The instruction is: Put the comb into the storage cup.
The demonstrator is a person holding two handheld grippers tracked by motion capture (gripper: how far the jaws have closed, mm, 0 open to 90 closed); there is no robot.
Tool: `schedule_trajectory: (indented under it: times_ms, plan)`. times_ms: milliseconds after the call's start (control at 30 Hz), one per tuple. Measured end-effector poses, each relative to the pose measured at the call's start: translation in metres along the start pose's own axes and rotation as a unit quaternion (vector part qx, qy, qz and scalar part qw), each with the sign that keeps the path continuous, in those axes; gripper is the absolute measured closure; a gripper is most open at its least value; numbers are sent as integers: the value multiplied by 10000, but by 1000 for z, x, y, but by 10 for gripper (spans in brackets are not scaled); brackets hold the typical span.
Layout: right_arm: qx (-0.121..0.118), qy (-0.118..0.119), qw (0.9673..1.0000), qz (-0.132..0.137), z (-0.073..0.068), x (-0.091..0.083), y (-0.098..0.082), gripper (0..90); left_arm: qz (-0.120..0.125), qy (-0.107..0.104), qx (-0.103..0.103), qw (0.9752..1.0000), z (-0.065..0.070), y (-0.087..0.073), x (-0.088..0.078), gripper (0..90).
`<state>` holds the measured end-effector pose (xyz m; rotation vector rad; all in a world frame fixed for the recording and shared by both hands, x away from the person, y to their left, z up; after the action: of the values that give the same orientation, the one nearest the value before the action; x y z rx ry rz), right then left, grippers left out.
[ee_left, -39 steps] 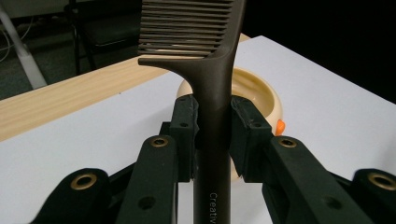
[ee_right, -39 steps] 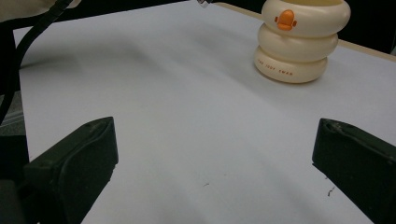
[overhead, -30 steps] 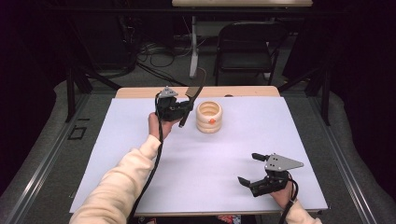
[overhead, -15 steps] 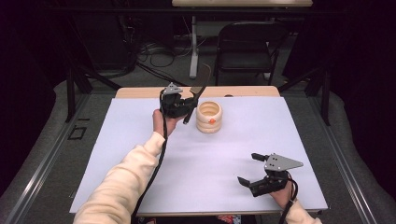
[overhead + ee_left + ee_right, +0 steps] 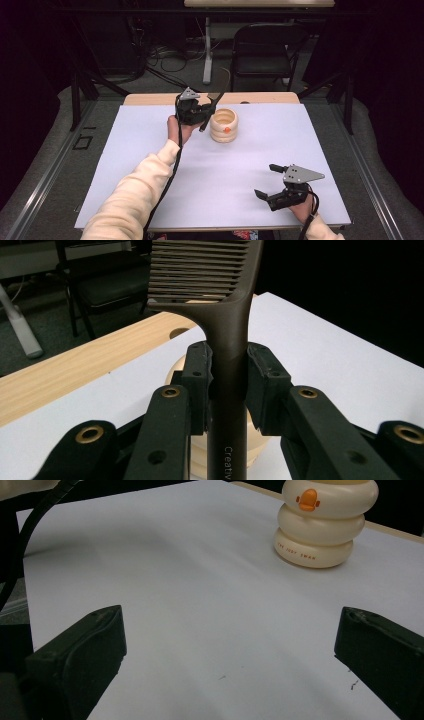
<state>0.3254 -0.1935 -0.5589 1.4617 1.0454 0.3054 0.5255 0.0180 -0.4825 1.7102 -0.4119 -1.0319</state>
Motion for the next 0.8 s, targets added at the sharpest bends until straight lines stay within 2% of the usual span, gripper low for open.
schedule_trajectory:
  times_ms: [100, 300, 800]
  plan:
    - [-11, -4, 10000, 15, 0, 0, 0, 0, 44, -10, 3, 10000, 0, 3, 1, 727]
    - [4, 8, 10000, 1, 0, 0, 0, 0, 190, -5, -145, 9997, 0, 7, 4, 728]
    - [28, 11, 10000, -5, 0, 0, 0, 0, 401, 86, -146, 9991, -1, 14, 13, 728]
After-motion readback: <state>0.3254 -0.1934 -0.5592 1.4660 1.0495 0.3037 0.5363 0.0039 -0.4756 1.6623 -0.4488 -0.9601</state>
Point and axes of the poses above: each handheld gripper's, and its own axes: x roughly forward along the jaws, y roughly out of its top, z roughly to its right, the point moved 8 cm from there along x, roughly forward along the jaws, and after that the axes turned 13 degrees about x, right-handed, at the moved point
